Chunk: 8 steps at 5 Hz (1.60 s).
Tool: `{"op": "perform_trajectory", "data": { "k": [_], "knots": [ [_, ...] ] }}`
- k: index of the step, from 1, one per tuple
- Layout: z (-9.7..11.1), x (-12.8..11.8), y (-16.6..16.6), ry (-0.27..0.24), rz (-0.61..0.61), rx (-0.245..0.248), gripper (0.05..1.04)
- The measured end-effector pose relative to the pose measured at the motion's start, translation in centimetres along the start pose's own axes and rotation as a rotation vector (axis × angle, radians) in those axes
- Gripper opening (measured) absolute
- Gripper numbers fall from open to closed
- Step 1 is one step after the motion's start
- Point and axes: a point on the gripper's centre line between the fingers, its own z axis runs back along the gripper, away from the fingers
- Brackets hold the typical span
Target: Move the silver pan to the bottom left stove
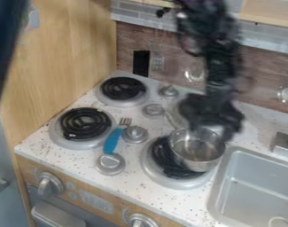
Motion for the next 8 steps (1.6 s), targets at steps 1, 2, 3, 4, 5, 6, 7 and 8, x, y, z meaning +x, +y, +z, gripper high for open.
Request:
{"op": "perform_trajectory", "data": {
  "k": [1, 2, 3, 4, 5, 6, 7, 8],
  "knots": [
    [-0.9, 0.7, -0.2, 0.007, 0.028, 0.025, 0.999],
    [-1.4, 0.9, -0.5, 0.016, 0.035, 0.002, 0.999],
    [-2.4, 0.8, -0.5, 0.049, 0.027, 0.0, 0.999],
    [-3.7, 0.3, -0.6, 0.088, 0.037, -0.002, 0.937],
    [-3.9, 0.2, -0.3, 0.093, 0.05, 0.012, 0.623],
    [-3.9, 0.1, 0.0, 0.094, 0.059, 0.035, 0.326],
    [-4.2, -0.8, 0.4, 0.111, 0.056, 0.063, 0.136],
    [-2.6, -2.0, 1.4, 0.101, 0.055, 0.069, 0.075]
  ]
}}
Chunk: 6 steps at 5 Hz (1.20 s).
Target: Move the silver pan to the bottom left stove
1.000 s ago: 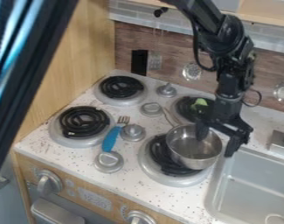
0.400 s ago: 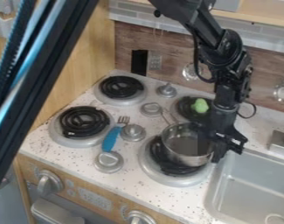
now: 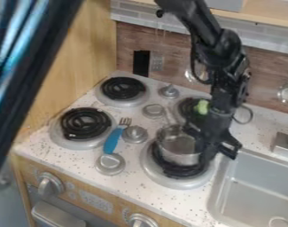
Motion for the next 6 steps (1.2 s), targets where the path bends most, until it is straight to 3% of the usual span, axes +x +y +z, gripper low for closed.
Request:
{"op": "perform_trajectory", "data": {
  "k": [1, 2, 3, 4, 5, 6],
  "knots": [
    [2.6, -1.5, 2.9, -0.048, -0.045, -0.009, 0.067],
    [4.0, -3.3, 8.1, -0.083, -0.083, 0.012, 0.067],
    [3.6, -4.4, 11.7, -0.09, -0.135, 0.023, 0.066],
    [2.1, -5.4, 15.8, -0.08, -0.139, 0.004, 0.065],
    [-0.5, -6.2, 18.3, -0.025, -0.162, -0.027, 0.065],
    [-1.9, -5.0, 19.3, -0.009, -0.193, -0.016, 0.064]
  ]
}}
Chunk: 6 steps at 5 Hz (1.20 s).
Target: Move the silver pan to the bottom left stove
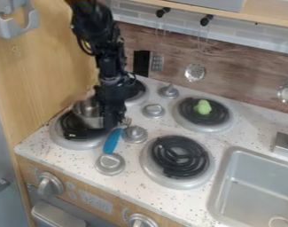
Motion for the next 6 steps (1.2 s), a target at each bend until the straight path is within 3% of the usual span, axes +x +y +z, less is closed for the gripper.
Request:
{"op": "perform_trajectory", "data": {
  "k": [2, 5, 6],
  "knots": [
    [-0.7, -0.2, 1.0, 0.056, -0.007, 0.009, 0.065],
    [0.1, -4.4, -0.6, 0.063, 0.072, -0.028, 0.09],
    [0.8, -4.9, -1.3, 0.062, 0.148, -0.037, 0.262]
  ]
}}
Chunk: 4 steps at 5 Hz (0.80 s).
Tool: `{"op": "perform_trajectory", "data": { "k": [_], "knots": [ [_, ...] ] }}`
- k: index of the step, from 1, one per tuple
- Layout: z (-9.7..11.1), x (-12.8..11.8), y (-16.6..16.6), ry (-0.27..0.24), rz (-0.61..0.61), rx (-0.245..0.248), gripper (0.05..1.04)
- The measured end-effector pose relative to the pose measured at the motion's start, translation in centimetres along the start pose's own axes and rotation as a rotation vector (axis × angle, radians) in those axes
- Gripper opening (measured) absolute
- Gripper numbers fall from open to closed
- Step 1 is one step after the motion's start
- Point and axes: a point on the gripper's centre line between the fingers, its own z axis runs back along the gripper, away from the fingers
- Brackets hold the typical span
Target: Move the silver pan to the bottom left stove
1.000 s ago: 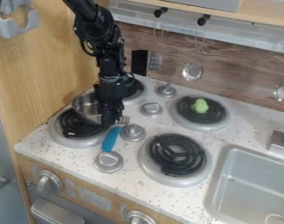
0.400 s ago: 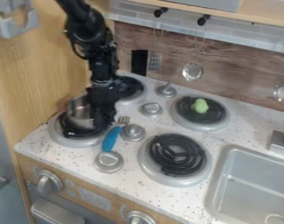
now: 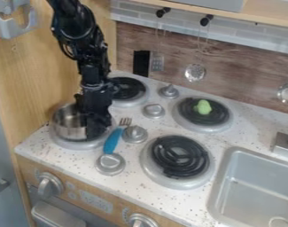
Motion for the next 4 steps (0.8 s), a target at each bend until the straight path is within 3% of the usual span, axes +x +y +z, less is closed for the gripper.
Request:
{"op": "perform_trajectory", "data": {
  "k": [1, 2, 3, 4],
  "knots": [
    [2.2, -0.1, -0.3, -0.041, 0.083, 0.018, 0.534],
    [2.5, -0.4, -1.0, -0.045, 0.146, 0.009, 0.849],
    [3.6, -0.6, -2.1, -0.076, 0.226, -0.004, 1.028],
    [3.8, -0.7, -2.6, -0.077, 0.258, -0.014, 1.004]
  ]
}}
